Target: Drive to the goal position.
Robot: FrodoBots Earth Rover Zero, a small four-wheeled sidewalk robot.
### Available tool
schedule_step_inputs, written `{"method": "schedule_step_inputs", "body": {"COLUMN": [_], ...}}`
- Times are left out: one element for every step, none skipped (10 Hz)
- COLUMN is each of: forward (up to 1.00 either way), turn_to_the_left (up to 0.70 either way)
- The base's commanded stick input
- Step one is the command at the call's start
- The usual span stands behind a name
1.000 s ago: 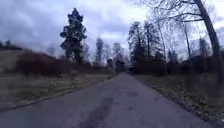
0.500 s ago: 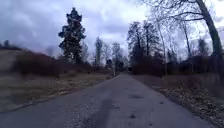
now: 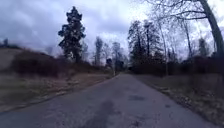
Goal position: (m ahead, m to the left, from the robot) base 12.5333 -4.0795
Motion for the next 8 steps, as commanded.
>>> {"method": "schedule_step_inputs", "body": {"forward": [0.5,0.5,0.5,0.5,0.5,0.5,0.5,0.5], "turn_to_the_left": [0.0,0.0,0.0,0.0,0.0,0.0,0.0,0.0]}}
